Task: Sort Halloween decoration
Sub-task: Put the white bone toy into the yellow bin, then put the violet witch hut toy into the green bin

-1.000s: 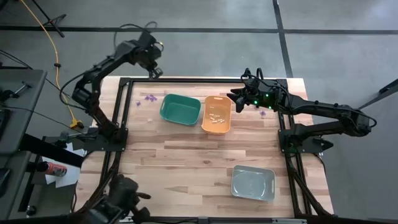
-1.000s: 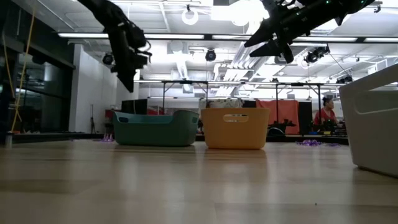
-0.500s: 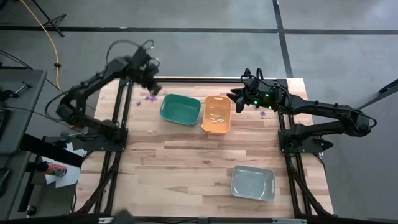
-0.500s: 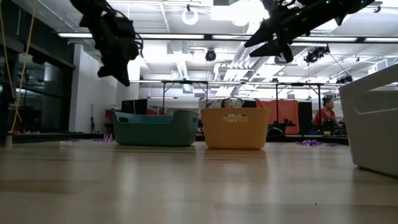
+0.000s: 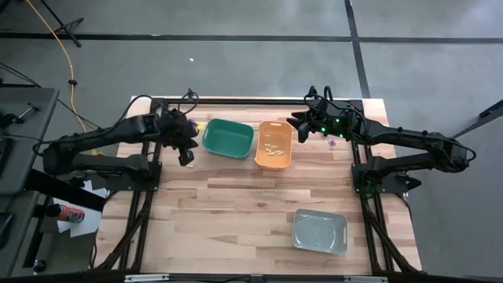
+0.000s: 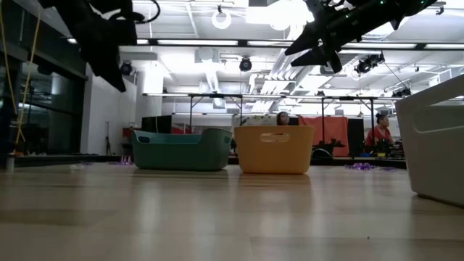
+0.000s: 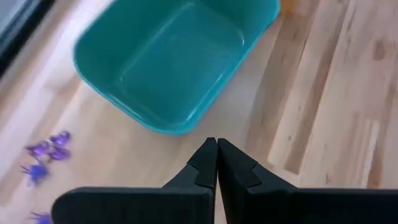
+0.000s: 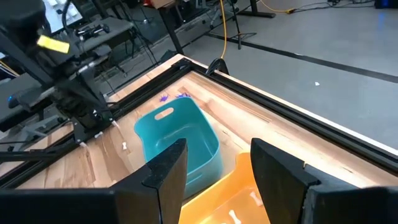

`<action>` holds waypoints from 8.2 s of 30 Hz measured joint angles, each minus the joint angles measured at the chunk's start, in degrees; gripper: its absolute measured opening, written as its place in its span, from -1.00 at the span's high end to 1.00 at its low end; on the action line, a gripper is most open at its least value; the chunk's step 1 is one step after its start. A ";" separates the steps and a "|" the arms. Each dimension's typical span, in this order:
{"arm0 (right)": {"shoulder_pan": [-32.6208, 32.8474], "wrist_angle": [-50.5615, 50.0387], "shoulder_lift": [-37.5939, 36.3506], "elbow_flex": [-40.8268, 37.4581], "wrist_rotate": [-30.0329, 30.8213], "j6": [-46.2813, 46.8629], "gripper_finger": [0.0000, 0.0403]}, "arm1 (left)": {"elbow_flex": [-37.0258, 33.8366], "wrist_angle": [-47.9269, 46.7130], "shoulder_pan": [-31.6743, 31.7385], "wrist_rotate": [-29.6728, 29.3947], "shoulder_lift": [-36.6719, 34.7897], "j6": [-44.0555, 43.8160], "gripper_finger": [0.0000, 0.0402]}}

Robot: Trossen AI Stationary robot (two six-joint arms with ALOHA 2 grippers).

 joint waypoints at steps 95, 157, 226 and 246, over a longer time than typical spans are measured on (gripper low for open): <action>0.00 -0.09 0.02 0.00 0.01 -0.42 0.15 | -4.67 -3.11 -7.69 -3.29 23.54 21.36 1.00; 0.02 32.69 0.02 0.00 -17.53 -4.51 0.15 | 31.79 44.53 -8.36 3.69 54.19 7.77 1.00; -1.75 5.09 0.09 10.78 -14.84 -10.27 0.15 | 1.33 66.13 -7.82 2.37 8.67 -9.69 0.36; -13.19 -41.17 6.72 13.24 3.62 24.06 0.15 | 1.33 60.93 -7.62 -0.34 8.73 -10.33 0.36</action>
